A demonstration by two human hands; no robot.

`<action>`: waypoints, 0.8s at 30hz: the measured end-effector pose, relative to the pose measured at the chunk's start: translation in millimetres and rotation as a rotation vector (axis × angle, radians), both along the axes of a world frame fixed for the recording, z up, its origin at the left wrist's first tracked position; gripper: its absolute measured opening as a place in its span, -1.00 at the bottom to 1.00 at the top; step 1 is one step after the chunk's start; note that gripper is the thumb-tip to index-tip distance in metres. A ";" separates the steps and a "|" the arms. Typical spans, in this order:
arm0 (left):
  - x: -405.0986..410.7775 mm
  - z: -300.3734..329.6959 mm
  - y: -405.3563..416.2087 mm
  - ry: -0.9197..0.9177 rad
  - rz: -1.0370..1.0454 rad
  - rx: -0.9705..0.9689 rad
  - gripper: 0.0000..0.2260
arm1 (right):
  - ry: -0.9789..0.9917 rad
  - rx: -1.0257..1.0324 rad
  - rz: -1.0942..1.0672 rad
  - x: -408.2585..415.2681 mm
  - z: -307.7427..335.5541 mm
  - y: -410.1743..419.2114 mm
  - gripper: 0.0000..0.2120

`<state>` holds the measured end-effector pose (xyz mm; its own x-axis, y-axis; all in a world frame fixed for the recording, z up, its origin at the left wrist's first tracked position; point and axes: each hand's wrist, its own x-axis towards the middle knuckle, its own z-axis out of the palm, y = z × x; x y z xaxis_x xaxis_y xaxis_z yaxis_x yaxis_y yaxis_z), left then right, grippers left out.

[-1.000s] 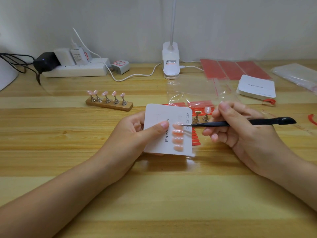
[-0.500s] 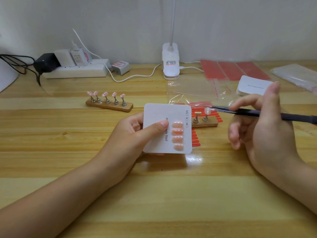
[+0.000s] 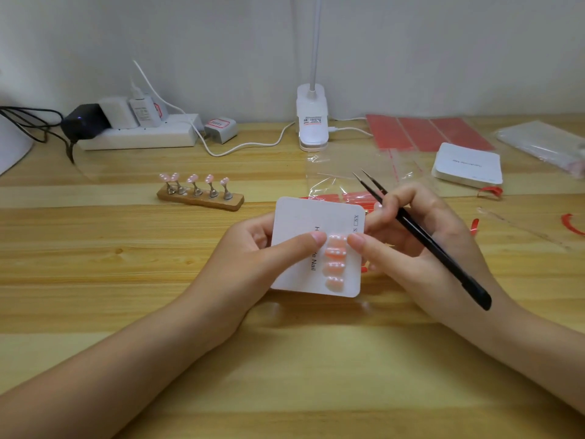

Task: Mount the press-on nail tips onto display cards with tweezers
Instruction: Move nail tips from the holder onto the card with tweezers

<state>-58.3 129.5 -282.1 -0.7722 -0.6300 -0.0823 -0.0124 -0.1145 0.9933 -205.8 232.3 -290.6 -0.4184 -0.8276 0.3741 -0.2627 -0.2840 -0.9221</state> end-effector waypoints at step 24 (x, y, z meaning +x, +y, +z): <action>0.3 -1.3 -0.5 -0.033 0.049 0.018 -0.68 | -0.265 0.005 -0.077 -22.9 8.0 6.0 -0.46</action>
<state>-58.0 129.0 -283.4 -0.7374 -0.6649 -0.1187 -0.0386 -0.1340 0.9902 -228.7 238.4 -282.6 -0.5628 -0.7913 0.2389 -0.0327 -0.2675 -0.9630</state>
